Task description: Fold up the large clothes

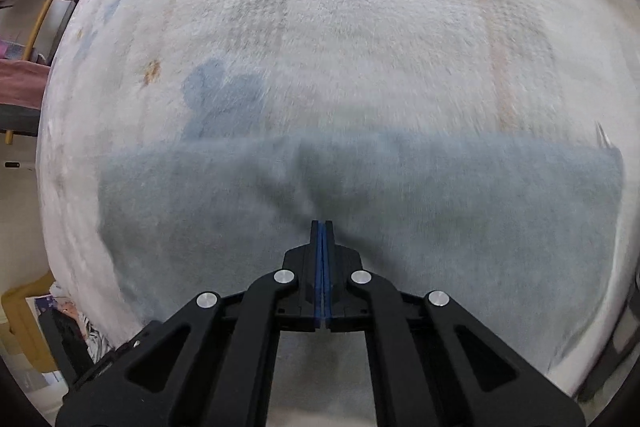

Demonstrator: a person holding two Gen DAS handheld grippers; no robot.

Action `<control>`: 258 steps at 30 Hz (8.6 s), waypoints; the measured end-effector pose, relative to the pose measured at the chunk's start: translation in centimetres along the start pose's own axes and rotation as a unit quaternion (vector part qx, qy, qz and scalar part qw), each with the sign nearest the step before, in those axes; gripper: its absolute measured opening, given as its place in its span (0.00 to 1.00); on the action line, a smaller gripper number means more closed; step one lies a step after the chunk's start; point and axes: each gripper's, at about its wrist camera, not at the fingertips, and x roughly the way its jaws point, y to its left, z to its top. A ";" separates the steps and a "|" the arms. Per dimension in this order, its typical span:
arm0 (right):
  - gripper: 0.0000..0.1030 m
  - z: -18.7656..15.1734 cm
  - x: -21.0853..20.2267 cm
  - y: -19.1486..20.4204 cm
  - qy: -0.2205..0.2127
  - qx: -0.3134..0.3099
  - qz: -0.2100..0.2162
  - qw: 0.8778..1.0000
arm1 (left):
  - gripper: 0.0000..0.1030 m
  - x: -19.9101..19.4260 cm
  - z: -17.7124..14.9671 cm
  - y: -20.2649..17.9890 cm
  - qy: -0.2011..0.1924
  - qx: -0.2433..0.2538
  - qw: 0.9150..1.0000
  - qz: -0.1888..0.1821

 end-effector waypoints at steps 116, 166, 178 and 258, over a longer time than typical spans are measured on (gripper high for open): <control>0.78 1.6 -11.7 -14.0 -0.168 -0.156 0.123 0.966 | 0.63 8.2 -5.6 -26.7 0.081 0.239 0.967 -0.040; 0.27 2.6 -12.6 -14.2 -0.142 0.022 0.072 0.987 | 0.73 12.3 -3.4 -27.7 0.118 0.303 0.944 0.054; 0.00 8.0 -1.6 -18.1 -0.070 0.020 0.016 0.997 | 0.76 9.5 -3.1 -24.6 0.121 0.258 0.958 -0.018; 0.38 -16.4 -10.2 -16.6 -0.252 0.425 0.396 0.774 | 0.43 -1.0 -6.9 -27.3 0.184 0.222 0.942 -0.173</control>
